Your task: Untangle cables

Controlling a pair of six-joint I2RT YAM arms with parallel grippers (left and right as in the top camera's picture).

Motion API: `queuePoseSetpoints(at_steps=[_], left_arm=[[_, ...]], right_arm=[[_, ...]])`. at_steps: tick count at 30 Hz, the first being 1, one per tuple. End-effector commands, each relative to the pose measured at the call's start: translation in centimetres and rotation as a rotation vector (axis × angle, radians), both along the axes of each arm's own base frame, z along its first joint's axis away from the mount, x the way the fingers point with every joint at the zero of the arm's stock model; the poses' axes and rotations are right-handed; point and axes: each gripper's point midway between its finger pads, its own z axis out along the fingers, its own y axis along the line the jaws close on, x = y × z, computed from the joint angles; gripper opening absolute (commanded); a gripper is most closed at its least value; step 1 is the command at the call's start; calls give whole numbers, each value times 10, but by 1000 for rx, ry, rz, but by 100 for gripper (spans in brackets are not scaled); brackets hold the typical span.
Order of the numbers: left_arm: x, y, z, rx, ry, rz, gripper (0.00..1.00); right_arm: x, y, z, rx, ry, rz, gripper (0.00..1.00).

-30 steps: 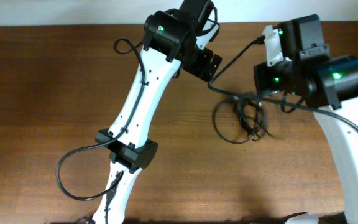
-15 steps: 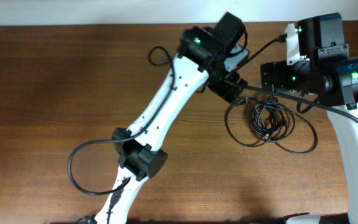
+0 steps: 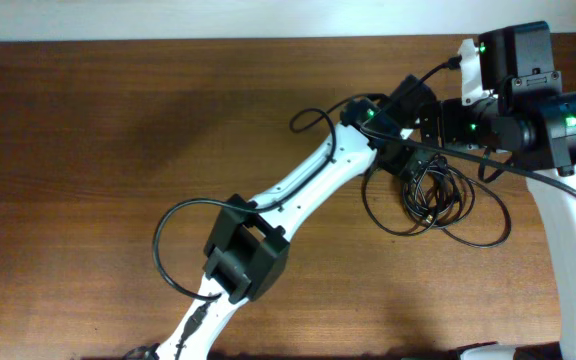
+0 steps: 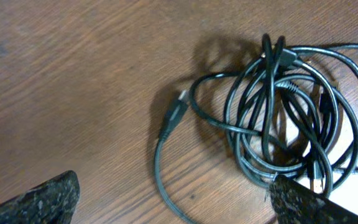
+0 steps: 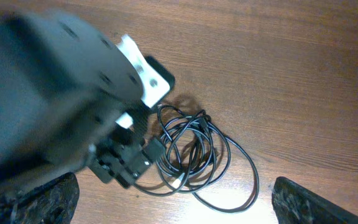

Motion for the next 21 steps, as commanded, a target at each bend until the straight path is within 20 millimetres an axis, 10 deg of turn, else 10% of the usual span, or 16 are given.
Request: queuePoseSetpoints(at_steps=[1, 8, 19, 21], left_arm=[[-21, -9, -44, 65, 53, -18, 99], [-36, -19, -96, 119, 104, -51, 99], [-61, -63, -100, 55, 57, -136, 99], [-62, -63, -102, 56, 58, -136, 29]], right_arm=[[-1, -3, 7, -11, -17, 1, 99], [-4, -4, 5, -16, -2, 3, 99], [-5, -9, 4, -42, 1, -12, 98], [-6, -10, 4, -46, 3, -10, 99]])
